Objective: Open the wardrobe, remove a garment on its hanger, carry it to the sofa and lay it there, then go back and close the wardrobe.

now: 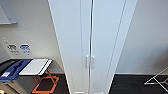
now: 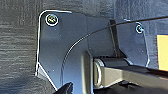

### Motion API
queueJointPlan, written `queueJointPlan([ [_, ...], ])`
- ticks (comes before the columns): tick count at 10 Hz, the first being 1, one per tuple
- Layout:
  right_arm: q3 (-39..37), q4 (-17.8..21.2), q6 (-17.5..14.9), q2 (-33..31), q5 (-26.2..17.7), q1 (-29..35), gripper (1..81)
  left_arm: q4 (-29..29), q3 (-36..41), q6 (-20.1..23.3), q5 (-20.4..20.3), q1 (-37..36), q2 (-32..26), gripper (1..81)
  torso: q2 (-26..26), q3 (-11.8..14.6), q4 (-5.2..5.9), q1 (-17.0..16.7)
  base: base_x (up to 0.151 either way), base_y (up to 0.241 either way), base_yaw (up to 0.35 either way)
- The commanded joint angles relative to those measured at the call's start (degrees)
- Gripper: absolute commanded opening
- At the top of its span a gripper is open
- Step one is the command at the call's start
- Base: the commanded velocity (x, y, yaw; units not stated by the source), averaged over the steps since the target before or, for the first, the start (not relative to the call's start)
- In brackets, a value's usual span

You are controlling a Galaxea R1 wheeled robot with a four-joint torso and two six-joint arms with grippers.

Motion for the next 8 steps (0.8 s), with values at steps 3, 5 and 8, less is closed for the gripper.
queueJointPlan([
  [3,-2.1,-5.6,-1.0,2.9,-2.2,-2.5,81.1,3.9,-8.7,0.4,-1.5,1.5,5.2,81.1,0.0,0.0,0.0,0.0,0.0,0.0,0.0],
  [5,-2.7,-6.8,-1.4,3.9,-2.7,-2.6,81.1,3.3,-9.5,0.2,-0.6,1.7,5.9,81.1,-0.1,0.1,0.0,-0.1,0.0,0.0,0.0],
  [8,-3.2,-6.8,-1.6,5.5,-3.4,-2.4,81.1,3.2,-9.5,0.3,-0.3,1.7,6.9,81.1,-0.1,0.1,0.0,-0.1,0.0,0.0,0.0],
])
